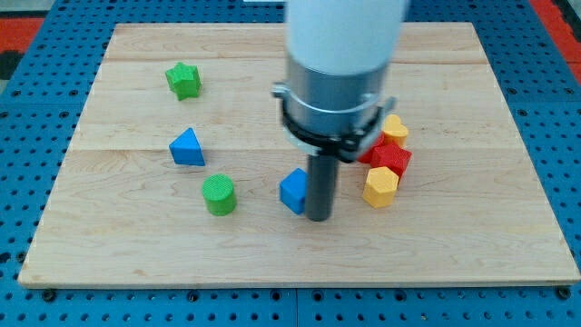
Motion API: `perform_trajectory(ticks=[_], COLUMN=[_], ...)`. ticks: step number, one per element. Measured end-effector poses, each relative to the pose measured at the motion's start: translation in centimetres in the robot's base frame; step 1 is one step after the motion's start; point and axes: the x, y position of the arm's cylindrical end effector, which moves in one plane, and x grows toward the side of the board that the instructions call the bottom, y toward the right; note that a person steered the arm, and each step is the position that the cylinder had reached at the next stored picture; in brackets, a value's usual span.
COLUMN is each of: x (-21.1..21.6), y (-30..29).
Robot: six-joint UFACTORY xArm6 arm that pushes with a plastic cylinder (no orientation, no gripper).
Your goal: Separate the red blocks from yellow blocks
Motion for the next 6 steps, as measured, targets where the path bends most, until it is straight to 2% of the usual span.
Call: perform_trajectory(ticks=[2, 3, 4, 6], x=[0.0, 0.0, 0.0, -3.1], y=[-0.2, 3.2, 11.1, 12.0])
